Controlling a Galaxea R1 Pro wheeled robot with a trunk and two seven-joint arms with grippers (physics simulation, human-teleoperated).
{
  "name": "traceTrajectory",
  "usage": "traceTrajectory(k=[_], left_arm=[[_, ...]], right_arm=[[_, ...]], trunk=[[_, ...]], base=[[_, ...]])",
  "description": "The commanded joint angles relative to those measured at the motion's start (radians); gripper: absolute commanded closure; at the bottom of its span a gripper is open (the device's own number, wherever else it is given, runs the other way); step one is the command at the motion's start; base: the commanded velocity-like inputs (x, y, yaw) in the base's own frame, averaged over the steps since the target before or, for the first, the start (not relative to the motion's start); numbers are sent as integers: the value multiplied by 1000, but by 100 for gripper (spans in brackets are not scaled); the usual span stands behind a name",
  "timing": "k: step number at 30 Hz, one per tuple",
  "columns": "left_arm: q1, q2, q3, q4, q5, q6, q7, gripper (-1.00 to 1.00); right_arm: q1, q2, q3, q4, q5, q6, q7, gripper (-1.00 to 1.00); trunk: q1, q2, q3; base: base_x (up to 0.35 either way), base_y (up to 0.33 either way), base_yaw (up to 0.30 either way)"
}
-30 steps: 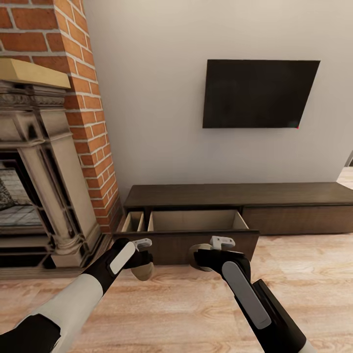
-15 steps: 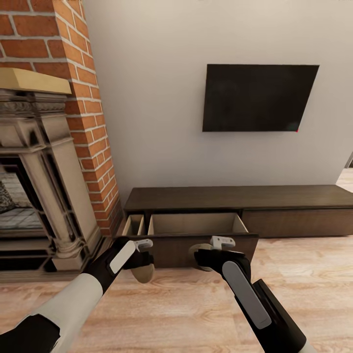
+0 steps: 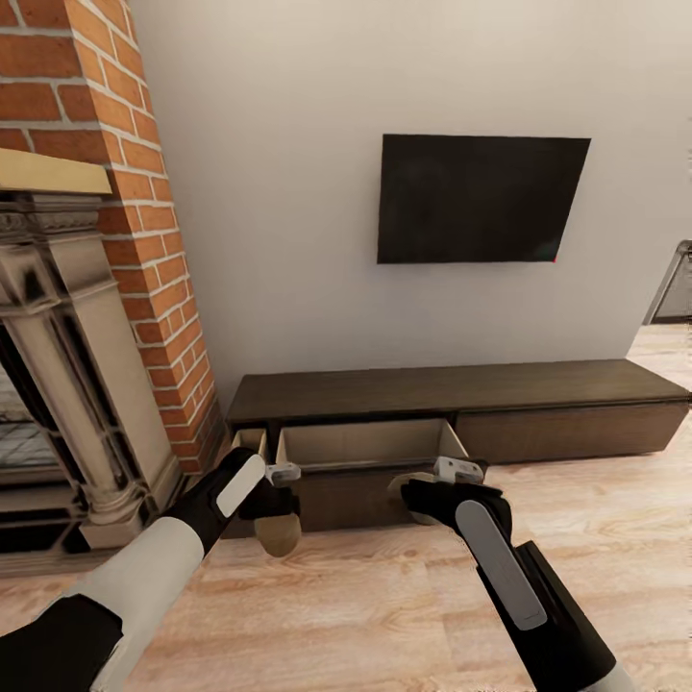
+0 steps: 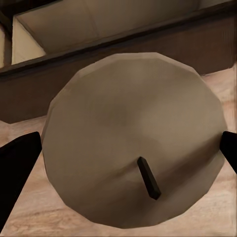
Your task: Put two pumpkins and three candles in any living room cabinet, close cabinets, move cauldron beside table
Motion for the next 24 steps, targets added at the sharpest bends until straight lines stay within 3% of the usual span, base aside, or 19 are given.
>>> traceTrajectory(k=[1,10,24], left_arm=[[-2,1,-3,0,8,5,8,100],[-3,0,-3,-4,4,9,10,100],[-3,0,-3,-4,3,10,6,100]], right_arm=[[-1,-2,-6,-1,-8,3,-10,100],[-1,-3,-17,0,-6,5,-10,100],[0,8,-11,5,-8,5,-9,100]], trunk=[[0,0,-1],[0,0,-1],[0,0,-1]], base=[[0,0,-120],[13,0,-38],[236,0,-2]])
